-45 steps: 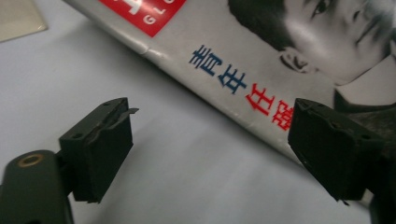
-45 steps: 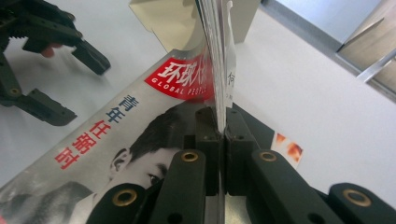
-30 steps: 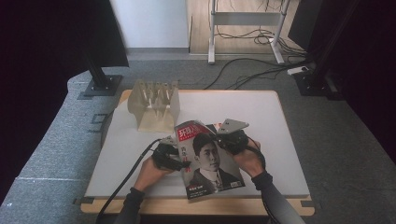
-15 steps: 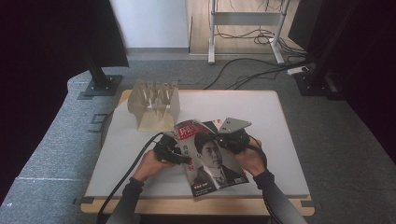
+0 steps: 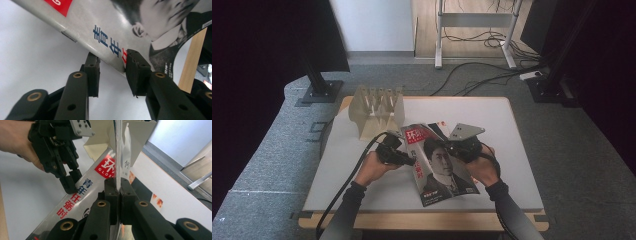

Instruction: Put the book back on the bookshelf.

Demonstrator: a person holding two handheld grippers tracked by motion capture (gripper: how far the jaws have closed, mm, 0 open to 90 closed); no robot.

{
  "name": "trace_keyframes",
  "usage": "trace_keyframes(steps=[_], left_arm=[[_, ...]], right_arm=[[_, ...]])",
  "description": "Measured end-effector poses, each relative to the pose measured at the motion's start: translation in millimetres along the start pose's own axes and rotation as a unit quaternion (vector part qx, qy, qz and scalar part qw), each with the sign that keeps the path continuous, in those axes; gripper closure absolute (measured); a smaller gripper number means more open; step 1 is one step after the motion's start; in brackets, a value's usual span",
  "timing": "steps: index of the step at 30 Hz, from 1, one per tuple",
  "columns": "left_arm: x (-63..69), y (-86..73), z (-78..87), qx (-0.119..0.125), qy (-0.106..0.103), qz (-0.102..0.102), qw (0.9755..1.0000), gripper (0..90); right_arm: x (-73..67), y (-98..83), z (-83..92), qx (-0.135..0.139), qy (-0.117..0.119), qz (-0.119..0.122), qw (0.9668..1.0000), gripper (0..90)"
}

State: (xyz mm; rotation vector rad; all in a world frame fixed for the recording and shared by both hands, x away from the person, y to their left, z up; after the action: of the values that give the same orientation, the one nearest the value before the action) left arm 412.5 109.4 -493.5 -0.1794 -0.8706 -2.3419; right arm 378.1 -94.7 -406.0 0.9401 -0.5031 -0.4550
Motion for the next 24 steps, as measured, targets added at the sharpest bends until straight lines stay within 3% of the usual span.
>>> trace_keyframes(steps=[6,11,17,18,24], left_arm=[[7.9,13.8,12.3,0.001,0.010,-0.004,0.9999,72.5],[11.4,25.5,27.9,0.028,0.042,-0.014,0.9986,77.9],[15.3,33.9,45.8,0.058,0.115,-0.059,0.9899,81.2],[15.9,33.5,47.2,0.062,0.121,-0.063,0.9887,81.6],[23.3,29.9,51.4,0.064,0.118,-0.077,0.9880,82.2]], right_arm=[[4.3,4.0,1.9,0.003,-0.009,0.003,1.0000,85.7],[11.8,10.1,6.5,0.011,-0.026,0.009,0.9996,85.6],[19.2,15.6,11.4,0.025,-0.039,0.009,0.9989,85.1],[20.0,15.3,11.3,0.025,-0.040,0.008,0.9988,85.0],[23.3,7.4,14.7,0.009,-0.041,-0.010,0.9991,84.2]])
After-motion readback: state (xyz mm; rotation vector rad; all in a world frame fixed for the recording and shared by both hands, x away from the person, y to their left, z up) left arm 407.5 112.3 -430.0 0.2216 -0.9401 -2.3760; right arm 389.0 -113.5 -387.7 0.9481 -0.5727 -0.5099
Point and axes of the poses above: each handheld gripper's, and its own axes: z roughly backward along the jaws, y roughly out of its top, x roughly to its right, the point moved 5 cm from there along -z, roughly forward along the jaws, and after that the axes turned 1 degree about -y, right-handed, at the moved point
